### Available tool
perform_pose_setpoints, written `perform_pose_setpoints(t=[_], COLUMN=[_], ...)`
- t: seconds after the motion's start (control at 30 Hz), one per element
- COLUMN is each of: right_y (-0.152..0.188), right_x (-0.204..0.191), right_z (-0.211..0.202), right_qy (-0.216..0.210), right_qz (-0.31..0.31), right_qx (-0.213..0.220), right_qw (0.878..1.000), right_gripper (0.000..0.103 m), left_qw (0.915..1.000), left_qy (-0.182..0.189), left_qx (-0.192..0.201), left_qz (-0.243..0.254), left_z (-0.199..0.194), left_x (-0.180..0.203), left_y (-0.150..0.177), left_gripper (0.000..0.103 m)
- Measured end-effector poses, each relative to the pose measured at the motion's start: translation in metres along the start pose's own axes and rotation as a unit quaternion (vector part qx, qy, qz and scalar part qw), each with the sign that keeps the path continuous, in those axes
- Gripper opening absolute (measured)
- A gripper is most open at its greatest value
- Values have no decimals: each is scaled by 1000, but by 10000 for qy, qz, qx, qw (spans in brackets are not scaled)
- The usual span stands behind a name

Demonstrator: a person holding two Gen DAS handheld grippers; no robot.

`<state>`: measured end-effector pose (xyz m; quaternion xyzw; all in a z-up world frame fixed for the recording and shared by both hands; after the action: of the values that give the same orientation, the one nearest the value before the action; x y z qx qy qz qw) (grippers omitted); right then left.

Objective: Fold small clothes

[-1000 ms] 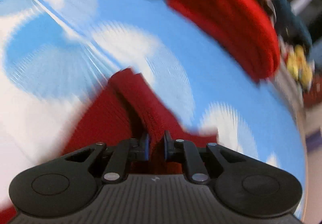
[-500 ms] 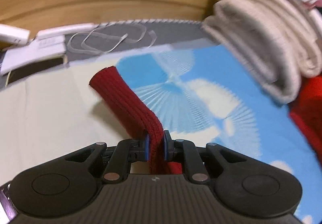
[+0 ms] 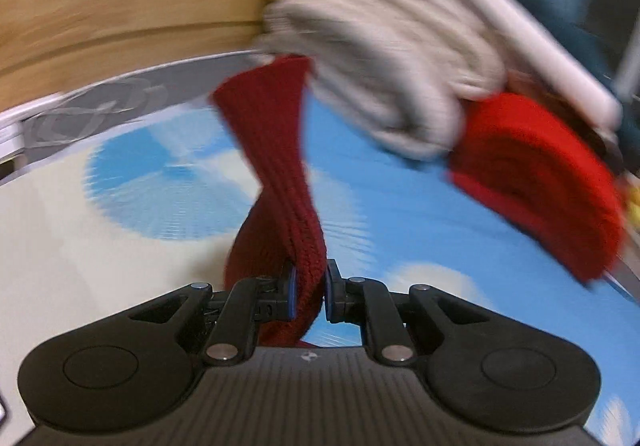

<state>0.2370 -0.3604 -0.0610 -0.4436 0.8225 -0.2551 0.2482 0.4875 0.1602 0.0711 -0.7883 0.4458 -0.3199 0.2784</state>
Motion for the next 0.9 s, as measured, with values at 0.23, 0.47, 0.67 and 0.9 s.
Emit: perform_pose_setpoints(t=[0.23, 0.47, 0.67, 0.9], right_y=[-7, -10, -11, -12], right_x=[26, 40, 44, 53], right_z=[-6, -14, -19, -20], right_qy=[180, 70, -59, -121], right_qz=[463, 653, 627, 863], right_qx=[111, 191, 196, 136], right_qw=[9987, 9977, 9978, 9961], right_gripper=[70, 70, 70, 70], left_qw=[9845, 9564, 9392, 9288], left_qy=[1458, 1908, 1490, 1715], left_qx=[-403, -1065, -1435, -1302], left_qz=[885, 1938, 2742, 3015], left_z=[-52, -58, -31, -40], left_x=[152, 269, 299, 299], left_y=[75, 223, 320, 329], left_gripper=[13, 14, 15, 80])
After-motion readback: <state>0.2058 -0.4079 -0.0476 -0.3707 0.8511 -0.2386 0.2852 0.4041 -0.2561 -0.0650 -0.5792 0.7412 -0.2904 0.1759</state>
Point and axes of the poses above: each gripper's, at about its wrist camera, not at the fingertips, and z roughly the way its jaws point, x to its right, y to its underside, the point moved 1 cm from there along z, roughly the way its jaws point, and after that the axes turned 1 degree about -y, right-handed, at the moved point
